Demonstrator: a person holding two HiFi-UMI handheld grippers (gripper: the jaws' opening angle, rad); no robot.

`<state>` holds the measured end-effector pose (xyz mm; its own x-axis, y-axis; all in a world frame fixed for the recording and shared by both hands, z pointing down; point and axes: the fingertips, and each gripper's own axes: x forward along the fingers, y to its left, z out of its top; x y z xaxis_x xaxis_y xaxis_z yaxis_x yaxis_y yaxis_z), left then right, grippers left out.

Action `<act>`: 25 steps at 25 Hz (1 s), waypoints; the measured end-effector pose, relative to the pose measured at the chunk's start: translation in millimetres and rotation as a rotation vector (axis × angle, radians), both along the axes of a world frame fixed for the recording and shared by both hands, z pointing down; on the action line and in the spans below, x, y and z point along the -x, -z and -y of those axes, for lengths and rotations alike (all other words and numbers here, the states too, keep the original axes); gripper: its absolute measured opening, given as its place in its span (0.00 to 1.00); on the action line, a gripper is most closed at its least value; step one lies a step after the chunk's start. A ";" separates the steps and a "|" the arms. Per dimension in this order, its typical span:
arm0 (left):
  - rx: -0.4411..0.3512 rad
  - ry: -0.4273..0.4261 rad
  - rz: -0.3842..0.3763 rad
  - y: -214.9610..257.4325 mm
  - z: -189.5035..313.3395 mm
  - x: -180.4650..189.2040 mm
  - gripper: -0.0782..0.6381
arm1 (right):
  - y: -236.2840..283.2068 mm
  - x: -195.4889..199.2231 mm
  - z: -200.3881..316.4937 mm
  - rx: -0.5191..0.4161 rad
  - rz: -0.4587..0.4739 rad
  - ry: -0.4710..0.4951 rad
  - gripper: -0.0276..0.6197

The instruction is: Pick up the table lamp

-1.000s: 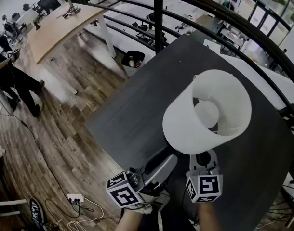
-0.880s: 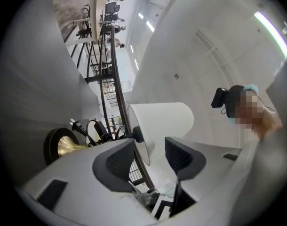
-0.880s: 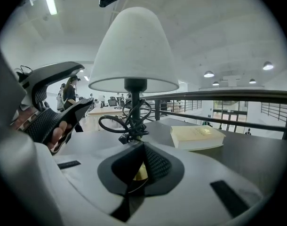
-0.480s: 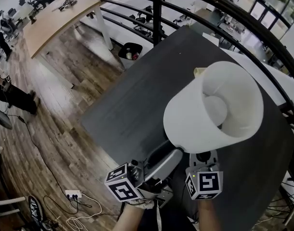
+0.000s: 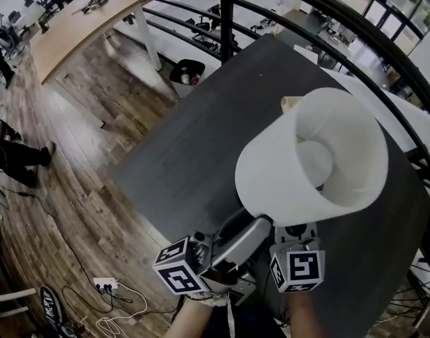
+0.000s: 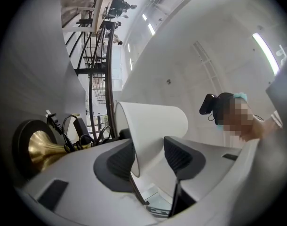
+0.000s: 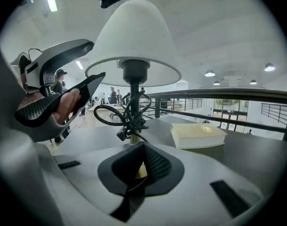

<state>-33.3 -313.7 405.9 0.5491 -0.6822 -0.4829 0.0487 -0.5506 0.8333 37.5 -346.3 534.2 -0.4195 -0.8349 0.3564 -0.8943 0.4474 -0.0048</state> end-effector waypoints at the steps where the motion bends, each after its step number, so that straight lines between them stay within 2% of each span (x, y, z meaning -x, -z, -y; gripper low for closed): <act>1: -0.004 0.001 -0.002 -0.4 0.7 -0.2 0.41 | -0.6 -0.5 0.7 -0.001 0.000 0.000 0.03; 6: 0.002 0.013 -0.010 -4.4 4.5 0.9 0.38 | -2.5 0.8 3.6 -0.004 0.006 0.003 0.03; 12: 0.046 0.027 -0.036 0.4 15.0 1.3 0.36 | 7.8 -2.9 7.6 -0.013 0.028 -0.009 0.03; 18: 0.088 0.038 -0.061 4.5 34.1 0.8 0.35 | 11.0 -8.4 14.5 0.032 0.056 0.007 0.04; 20: 0.098 0.038 -0.063 5.4 40.5 0.6 0.34 | 11.6 -11.5 17.4 0.039 0.052 -0.001 0.08; 25: 0.109 0.015 -0.072 12.8 51.5 -5.0 0.33 | 9.3 -6.1 17.9 0.074 0.072 0.034 0.10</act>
